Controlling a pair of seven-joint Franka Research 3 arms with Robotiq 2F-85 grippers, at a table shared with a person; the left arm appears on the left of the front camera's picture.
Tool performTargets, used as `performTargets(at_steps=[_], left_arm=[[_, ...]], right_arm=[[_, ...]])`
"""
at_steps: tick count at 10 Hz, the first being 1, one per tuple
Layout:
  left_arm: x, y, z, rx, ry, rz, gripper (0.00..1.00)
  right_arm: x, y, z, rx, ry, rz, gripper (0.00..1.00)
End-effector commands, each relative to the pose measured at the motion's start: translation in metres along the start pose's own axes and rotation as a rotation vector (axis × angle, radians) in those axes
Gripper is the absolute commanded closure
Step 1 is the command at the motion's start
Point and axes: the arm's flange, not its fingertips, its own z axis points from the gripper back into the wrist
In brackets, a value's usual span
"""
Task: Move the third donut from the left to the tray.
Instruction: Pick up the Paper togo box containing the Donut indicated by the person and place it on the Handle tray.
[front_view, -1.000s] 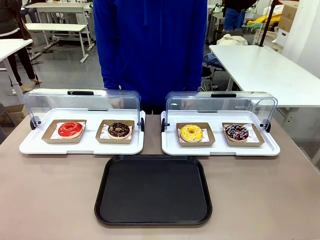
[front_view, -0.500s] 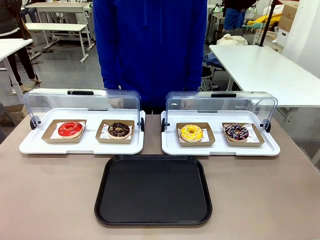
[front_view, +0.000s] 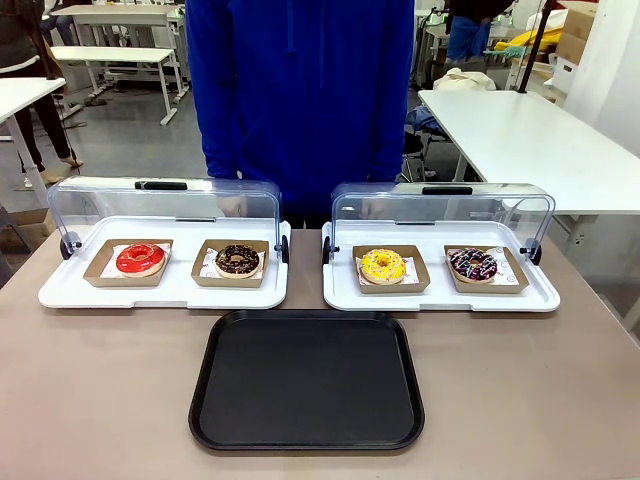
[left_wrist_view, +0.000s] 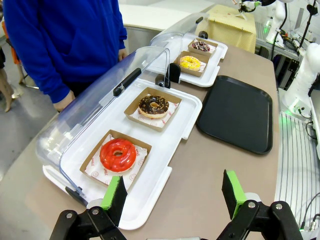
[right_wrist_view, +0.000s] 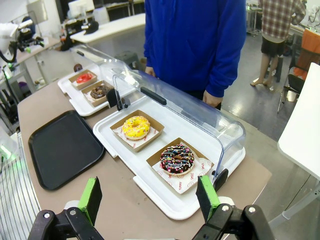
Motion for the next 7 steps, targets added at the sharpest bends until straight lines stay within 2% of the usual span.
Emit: performTargets(at_steps=[1,7], left_arm=[[0.0019,0.0002,0.0014,-0.007,-0.01,-0.012,0.0],[0.0019,0.0002,0.0014,-0.007,-0.01,-0.012,0.0]], right_arm=[[0.0039,-0.0033,-0.0005,0.002,-0.023,0.026,0.0],[0.0039,-0.0033,-0.0005,0.002,-0.023,0.026,0.0]])
